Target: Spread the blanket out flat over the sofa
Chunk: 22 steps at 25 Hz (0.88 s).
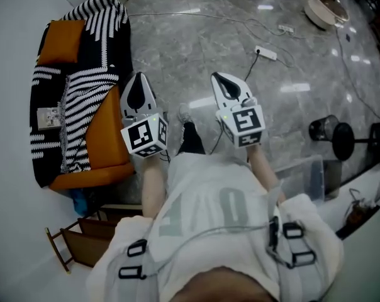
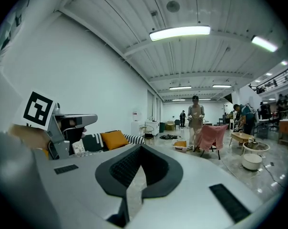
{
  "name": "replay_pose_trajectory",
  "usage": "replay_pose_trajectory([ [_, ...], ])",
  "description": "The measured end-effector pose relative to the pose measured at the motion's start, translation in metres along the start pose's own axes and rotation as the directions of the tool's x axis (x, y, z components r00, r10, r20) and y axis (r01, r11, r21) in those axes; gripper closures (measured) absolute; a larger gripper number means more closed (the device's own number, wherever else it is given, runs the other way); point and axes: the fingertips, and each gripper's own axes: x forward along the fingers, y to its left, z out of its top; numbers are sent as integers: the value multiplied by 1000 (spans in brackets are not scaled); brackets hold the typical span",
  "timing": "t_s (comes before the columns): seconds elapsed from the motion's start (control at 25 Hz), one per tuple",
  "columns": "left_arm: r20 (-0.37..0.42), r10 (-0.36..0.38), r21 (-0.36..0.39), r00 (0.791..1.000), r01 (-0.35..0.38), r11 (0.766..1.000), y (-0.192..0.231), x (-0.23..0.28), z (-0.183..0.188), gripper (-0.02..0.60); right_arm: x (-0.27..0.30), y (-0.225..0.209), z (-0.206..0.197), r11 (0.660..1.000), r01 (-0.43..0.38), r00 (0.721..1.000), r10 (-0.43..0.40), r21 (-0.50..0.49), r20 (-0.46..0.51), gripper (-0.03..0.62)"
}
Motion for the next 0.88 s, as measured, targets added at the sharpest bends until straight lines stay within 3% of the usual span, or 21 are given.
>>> replay_pose_trajectory([
  [0.24,-40,-25,9,999,26,1000,27,78,-7,574,88,-20,18,1000,-11,1000,11,3,-29,588],
  [0.52,-51,-20,14,998,20,1000,97,184,-8,574,224,-20,52,997,-75,996,74,-10,-46,588],
  [0.72,-49,21,-12,999,-22,1000,154,240,-14,574,312,-7,68,989,-140,988,137,-44,-71,588],
  [0.88,-56,94,-34,994,-96,995,201,263,-20,574,365,23,77,972,-230,970,225,-53,-89,588],
])
